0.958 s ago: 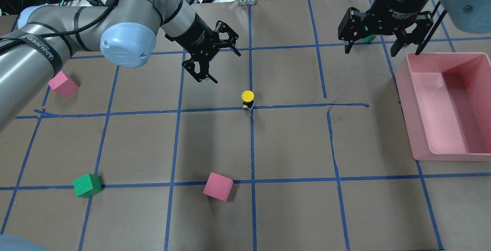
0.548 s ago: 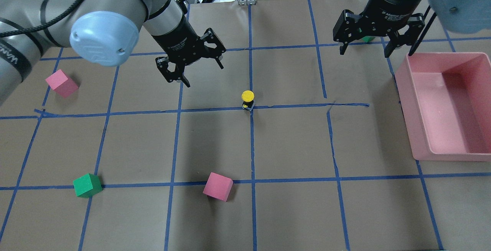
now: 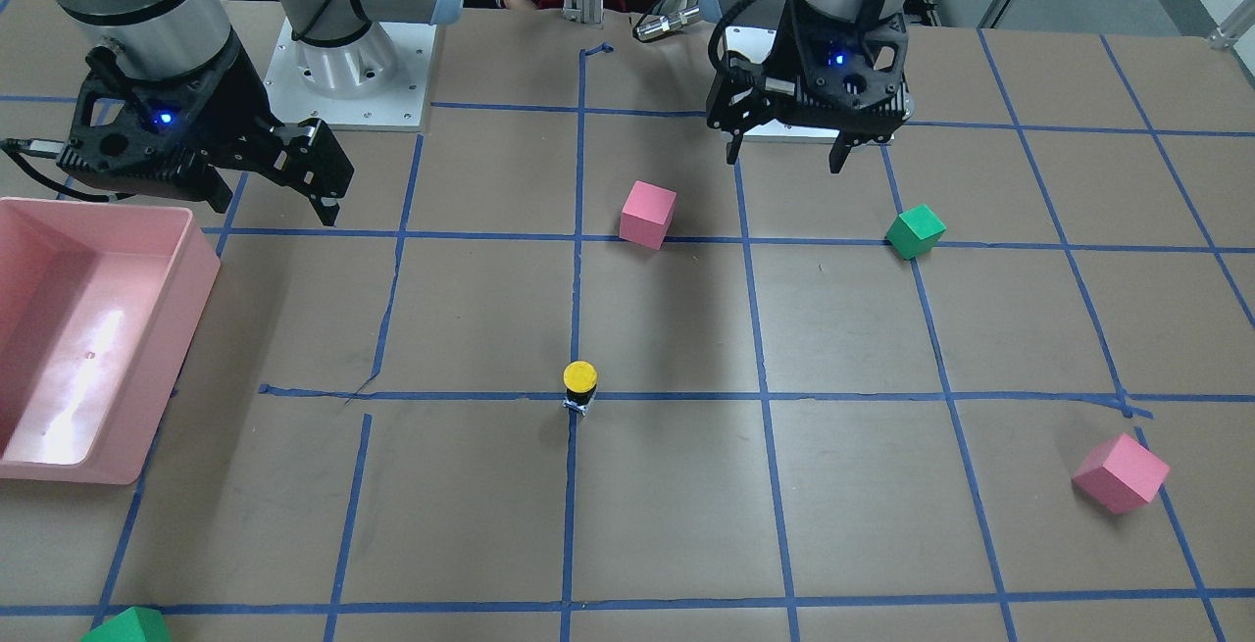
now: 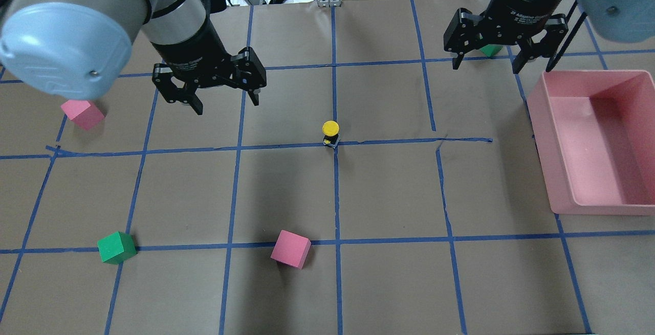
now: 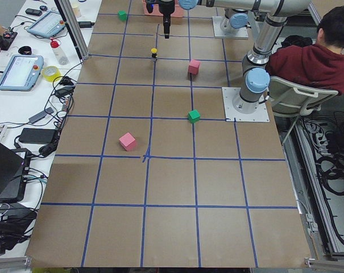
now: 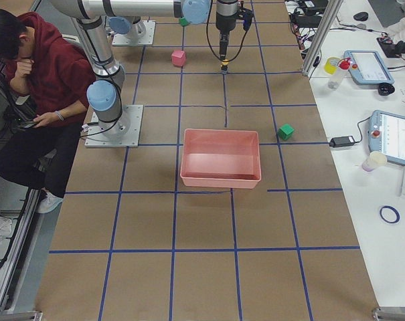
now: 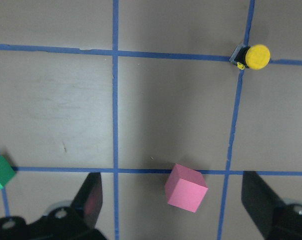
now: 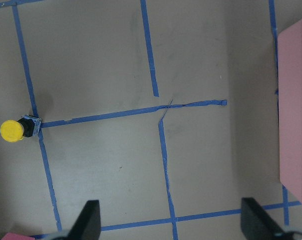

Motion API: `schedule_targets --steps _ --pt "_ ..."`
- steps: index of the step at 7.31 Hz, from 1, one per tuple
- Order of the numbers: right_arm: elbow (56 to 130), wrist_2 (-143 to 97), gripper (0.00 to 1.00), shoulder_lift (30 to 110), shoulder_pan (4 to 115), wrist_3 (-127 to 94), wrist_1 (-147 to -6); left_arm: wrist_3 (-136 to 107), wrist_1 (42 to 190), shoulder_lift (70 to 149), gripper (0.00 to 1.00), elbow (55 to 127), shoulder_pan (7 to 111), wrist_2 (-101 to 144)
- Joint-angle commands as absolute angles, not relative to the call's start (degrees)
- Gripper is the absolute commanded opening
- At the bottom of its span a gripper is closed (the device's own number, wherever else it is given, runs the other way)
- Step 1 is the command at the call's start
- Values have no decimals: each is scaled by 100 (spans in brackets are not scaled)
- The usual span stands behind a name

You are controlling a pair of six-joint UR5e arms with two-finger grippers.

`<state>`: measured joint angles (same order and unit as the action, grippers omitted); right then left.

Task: Align button upright

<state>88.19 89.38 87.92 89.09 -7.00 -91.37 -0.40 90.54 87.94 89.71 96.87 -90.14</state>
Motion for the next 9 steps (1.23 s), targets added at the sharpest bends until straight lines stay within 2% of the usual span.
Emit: schedule_targets --steps 1,9 --pt "8833 9017 100 8807 8903 -738 -9070 623 8634 8701 100 9008 9633 -8983" --pt "8868 9184 100 8728 8947 -281 -8991 606 8666 8675 100 9088 9589 -9053"
